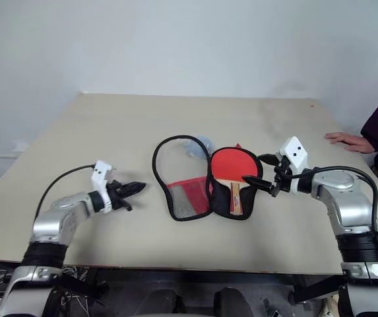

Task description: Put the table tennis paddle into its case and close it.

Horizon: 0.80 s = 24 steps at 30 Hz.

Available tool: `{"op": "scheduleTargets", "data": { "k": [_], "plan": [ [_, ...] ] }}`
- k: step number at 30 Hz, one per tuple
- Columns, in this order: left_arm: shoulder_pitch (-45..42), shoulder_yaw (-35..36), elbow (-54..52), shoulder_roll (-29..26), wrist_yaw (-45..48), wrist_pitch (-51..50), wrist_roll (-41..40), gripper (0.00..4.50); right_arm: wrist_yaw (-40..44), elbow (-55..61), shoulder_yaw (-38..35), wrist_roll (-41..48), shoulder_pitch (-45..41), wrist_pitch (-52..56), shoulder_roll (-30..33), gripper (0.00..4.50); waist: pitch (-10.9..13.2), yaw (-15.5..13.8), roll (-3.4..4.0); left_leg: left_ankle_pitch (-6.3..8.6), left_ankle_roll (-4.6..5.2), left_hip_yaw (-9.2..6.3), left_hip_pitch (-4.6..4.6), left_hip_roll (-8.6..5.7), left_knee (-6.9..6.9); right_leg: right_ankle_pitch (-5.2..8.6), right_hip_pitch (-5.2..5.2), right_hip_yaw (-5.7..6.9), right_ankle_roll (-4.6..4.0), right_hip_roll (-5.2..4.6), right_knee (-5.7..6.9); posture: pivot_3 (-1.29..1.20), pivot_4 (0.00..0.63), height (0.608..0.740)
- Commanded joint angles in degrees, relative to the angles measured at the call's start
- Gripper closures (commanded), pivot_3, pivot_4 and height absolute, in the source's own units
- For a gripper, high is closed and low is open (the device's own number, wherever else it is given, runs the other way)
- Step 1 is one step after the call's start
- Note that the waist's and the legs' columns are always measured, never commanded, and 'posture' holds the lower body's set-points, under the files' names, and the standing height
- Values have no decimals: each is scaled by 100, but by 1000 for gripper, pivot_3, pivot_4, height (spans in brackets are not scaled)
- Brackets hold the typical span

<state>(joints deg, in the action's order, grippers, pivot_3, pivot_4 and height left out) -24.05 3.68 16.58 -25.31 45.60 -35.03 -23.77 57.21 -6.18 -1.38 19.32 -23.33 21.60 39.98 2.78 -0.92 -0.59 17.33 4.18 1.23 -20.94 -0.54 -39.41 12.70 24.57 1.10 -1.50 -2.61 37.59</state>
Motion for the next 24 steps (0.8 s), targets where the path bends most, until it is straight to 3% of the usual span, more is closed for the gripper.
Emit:
{"op": "scheduleTargets", "data": {
  "k": [1, 10, 19, 24],
  "plan": [
    [-491, 200, 168, 213, -362, -582, -213, 4488, -40, 212, -172, 105, -69, 35, 17, 77, 0, 13, 0, 0, 0, 0, 0, -1, -1, -1, -1, 0, 2, 0, 0, 0, 0, 729],
    [-985, 267, 304, 313, -655, -1070, -268, 4488, -140, 356, -201, 140, 38, 171, 19, 77, 0, 18, -1, -1, 0, 0, 2, -1, -8, -3, -1, -5, 4, 7, 5, 0, 0, 729],
    [-905, 491, 475, -344, -315, -1070, -266, 4488, -201, 429, -176, 159, 100, 244, 11, 77, -1, 23, 0, -1, -2, -1, -1, -3, -21, -5, 0, -5, 3, 2, 9, 0, 0, 729],
    [-842, 539, 772, -144, -573, -879, -169, 4488, -219, 497, -162, 190, 116, 302, -3, 77, -2, -3, 1, -1, -1, -4, -4, -9, -24, -5, -1, 0, 2, -9, 8, 0, 0, 729]
  ]
}}
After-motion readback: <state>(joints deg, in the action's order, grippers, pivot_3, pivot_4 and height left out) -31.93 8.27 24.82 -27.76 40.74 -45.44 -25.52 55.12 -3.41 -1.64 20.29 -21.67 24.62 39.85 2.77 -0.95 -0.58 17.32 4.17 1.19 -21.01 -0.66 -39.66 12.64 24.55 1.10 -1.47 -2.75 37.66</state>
